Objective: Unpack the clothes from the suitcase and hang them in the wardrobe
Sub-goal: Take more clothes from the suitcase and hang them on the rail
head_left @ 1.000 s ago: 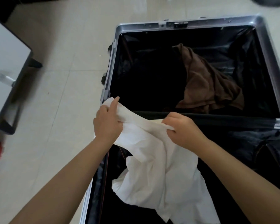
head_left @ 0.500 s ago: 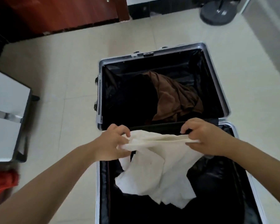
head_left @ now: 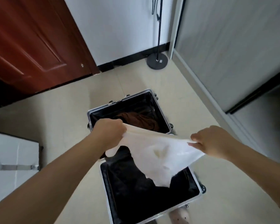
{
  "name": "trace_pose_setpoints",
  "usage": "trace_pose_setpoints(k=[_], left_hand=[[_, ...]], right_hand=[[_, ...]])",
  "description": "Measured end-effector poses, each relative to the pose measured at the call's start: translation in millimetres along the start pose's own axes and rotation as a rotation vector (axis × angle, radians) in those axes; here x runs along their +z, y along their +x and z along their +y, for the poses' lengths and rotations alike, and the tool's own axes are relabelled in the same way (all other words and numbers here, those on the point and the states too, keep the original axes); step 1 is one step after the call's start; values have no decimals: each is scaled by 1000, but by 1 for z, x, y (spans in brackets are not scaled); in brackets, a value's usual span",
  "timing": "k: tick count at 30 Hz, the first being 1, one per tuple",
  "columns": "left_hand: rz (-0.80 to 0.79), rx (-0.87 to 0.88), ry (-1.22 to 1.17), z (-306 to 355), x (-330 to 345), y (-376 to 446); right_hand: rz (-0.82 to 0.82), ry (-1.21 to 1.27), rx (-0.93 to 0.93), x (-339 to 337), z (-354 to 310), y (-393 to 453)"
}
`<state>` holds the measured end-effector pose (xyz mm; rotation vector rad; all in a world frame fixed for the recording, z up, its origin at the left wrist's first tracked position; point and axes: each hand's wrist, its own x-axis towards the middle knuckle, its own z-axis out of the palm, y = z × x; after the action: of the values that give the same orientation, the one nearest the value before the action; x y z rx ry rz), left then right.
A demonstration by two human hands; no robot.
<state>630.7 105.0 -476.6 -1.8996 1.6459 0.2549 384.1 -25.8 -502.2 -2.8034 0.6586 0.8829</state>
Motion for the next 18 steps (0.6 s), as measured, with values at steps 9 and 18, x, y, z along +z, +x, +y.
trace_pose_setpoints(k=[9,18], left_hand=[[503,-13,52,-22,-239,-98],[883,35,-115,54,-459,-191]], right_hand=[[685,-332,417,-178,42,-229],[728,-616,499,-225,49,-485]])
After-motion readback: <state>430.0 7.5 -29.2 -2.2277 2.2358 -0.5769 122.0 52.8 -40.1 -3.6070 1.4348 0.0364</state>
